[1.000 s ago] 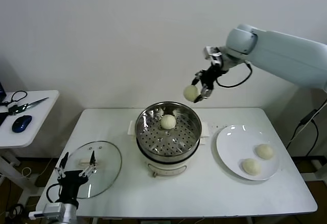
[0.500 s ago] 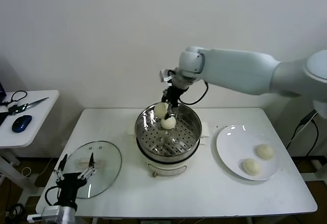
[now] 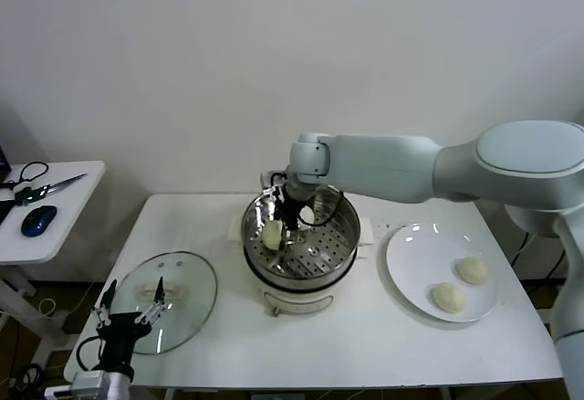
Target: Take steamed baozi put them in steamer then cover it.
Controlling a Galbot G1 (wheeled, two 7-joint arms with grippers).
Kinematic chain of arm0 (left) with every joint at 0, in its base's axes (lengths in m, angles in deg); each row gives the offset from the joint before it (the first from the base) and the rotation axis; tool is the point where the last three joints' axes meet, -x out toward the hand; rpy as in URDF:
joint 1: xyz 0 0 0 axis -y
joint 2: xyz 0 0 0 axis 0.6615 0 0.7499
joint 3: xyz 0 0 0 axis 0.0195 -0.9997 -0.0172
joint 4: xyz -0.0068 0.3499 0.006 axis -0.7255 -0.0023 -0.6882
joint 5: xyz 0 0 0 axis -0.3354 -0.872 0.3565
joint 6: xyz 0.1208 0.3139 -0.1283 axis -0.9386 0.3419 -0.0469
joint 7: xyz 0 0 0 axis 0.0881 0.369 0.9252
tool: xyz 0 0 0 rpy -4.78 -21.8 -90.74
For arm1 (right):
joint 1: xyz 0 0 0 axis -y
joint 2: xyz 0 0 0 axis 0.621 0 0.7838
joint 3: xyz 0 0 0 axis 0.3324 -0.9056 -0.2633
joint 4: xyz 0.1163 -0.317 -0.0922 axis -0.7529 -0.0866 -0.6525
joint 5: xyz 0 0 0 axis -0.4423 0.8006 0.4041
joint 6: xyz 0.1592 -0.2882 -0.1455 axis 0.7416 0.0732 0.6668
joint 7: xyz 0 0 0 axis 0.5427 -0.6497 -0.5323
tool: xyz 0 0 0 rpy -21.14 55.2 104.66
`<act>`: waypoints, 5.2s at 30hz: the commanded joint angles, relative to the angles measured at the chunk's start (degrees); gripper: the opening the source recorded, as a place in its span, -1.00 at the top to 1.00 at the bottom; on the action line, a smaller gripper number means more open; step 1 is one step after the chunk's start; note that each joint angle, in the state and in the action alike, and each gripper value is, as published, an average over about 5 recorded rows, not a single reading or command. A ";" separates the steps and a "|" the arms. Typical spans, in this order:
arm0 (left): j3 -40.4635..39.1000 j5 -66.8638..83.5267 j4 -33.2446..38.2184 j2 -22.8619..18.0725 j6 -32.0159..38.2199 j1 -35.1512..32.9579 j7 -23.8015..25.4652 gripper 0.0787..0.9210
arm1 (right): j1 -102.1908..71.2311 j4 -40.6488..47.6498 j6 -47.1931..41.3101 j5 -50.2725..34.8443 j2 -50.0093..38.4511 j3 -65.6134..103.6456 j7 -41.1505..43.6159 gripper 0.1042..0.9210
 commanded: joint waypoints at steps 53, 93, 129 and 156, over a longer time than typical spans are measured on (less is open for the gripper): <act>-0.27 -2.28 0.40 -1.08 -1.64 1.10 -0.15 -0.77 | -37.80 -9.48 13.33 46.39 -54.98 38.35 16.12 -0.76; -0.40 -3.18 -1.02 -0.57 -1.29 0.73 -0.48 -0.77 | -16.91 -5.72 26.85 43.40 -45.80 26.42 18.80 -0.37; -0.21 -3.05 0.40 -1.21 -1.82 -1.45 -0.56 -0.77 | 0.51 -19.42 56.29 55.18 -7.67 12.35 19.89 -0.43; 0.09 -2.87 -0.69 -1.05 -1.72 -0.94 -0.57 -0.77 | -4.22 -17.80 57.83 59.62 -8.05 13.20 17.45 -0.75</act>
